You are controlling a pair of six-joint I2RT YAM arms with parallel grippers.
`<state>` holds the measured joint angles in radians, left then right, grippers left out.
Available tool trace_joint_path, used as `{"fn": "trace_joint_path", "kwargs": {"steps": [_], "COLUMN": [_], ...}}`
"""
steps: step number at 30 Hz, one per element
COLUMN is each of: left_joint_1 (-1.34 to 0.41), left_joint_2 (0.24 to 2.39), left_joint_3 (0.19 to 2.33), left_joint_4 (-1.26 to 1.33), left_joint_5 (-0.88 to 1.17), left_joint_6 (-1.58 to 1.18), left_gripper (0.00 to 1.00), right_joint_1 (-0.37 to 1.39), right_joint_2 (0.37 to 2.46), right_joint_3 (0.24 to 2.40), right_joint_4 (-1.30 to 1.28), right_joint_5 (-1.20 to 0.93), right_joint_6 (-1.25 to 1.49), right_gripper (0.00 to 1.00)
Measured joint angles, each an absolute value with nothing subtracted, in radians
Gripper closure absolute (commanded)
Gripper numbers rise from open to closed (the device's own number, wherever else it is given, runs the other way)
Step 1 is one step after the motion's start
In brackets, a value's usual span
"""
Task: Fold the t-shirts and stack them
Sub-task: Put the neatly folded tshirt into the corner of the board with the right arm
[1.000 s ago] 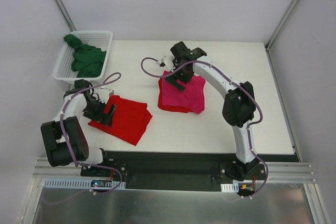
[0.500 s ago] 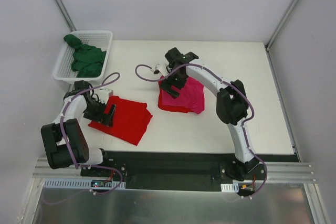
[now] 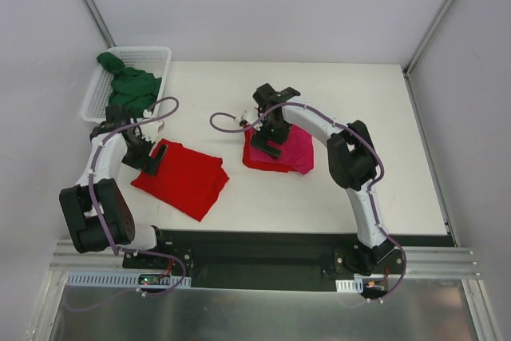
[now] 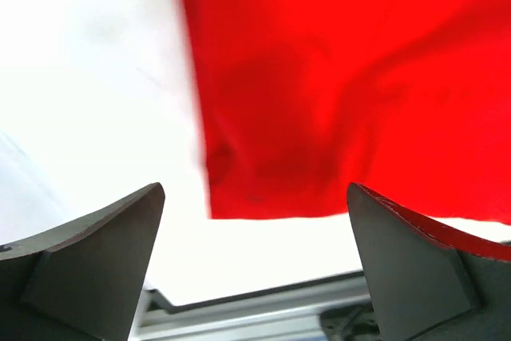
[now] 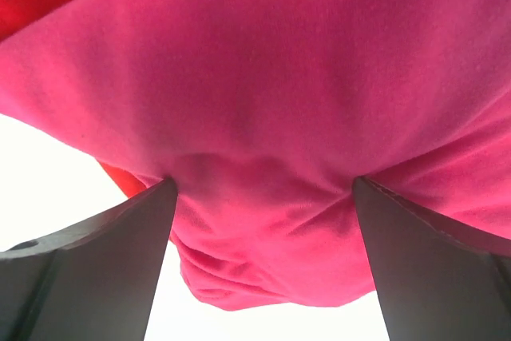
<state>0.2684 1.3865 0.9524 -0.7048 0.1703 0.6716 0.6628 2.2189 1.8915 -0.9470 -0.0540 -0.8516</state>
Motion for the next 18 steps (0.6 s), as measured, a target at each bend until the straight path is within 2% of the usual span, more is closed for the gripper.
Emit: {"fn": "trace_joint_path", "kwargs": {"steps": [5,11,18], "left_joint_1": [0.268,0.265,0.165], "left_joint_2": [1.421,1.560,1.620], "left_joint_3": [1.002,1.020,1.002], "left_joint_4": [-0.652,-0.615,-0.569], "left_joint_5": [0.123,0.101,0.094], "left_joint_6": [0.682,0.667,0.643], "left_gripper": [0.01,0.01,0.01], "right_joint_1": [0.663,0.662,0.662], "right_joint_2": [2.218,2.218,2.219], "right_joint_3": [1.888,1.888,1.898], "right_joint_4": [-0.946,-0.945,-0.921], "right_joint_5": [-0.023,0.004,0.024], "right_joint_6": [-0.859,-0.859,-0.859], "right_gripper": [0.04,0.04,0.04]}}
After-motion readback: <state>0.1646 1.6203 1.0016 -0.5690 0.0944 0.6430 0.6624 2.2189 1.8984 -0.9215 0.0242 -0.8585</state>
